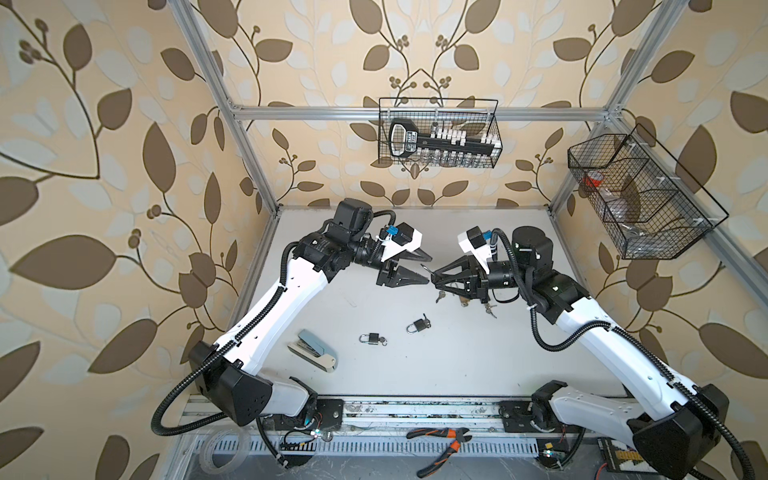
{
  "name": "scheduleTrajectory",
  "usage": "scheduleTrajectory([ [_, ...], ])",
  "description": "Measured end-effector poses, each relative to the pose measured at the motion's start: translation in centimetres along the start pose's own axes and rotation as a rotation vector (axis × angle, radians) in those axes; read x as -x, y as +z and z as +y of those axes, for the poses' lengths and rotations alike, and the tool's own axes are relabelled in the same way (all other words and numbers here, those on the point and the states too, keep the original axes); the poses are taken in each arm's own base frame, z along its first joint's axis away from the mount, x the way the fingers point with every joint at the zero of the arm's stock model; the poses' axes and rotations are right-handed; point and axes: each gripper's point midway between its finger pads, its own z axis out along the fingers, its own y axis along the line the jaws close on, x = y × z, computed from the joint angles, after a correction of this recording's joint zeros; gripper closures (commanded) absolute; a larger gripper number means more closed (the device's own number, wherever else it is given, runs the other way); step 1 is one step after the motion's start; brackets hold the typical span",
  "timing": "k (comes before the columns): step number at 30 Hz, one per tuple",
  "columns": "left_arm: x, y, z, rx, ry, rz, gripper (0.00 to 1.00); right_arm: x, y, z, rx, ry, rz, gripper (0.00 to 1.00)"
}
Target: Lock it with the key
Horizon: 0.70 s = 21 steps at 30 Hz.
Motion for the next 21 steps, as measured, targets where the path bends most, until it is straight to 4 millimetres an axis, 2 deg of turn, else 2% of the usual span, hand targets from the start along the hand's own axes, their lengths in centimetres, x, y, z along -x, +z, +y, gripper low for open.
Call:
scheduleTrajectory([
  [3,-0.1,0.0,-0.1,-0.002,0.001,0.004,0.56,0.0,0.0,0.0,0.000,-0.005,0.000,1.00],
  [10,-0.5,0.0,0.2,0.016,0.008,0.021,0.72,0.0,0.0,0.1,0.001,-0.014,-0.001,1.00],
  [13,-0.5,0.0,0.3,0.019,0.011,0.023,0.72,0.2,0.0,0.1,-0.001,-0.022,-0.005,1.00],
  [14,-0.5,0.0,0.3,0.021,0.011,0.025,0.67,0.3,-0.1,0.2,-0.002,-0.026,-0.008,1.00],
  [16,-0.6,0.0,0.4,0.024,0.013,0.028,0.65,0.6,-0.2,0.3,-0.005,-0.038,-0.016,1.00],
  [21,-0.7,0.0,0.5,0.032,0.014,0.035,0.71,1.3,-0.5,0.9,-0.005,-0.070,-0.036,1.00],
])
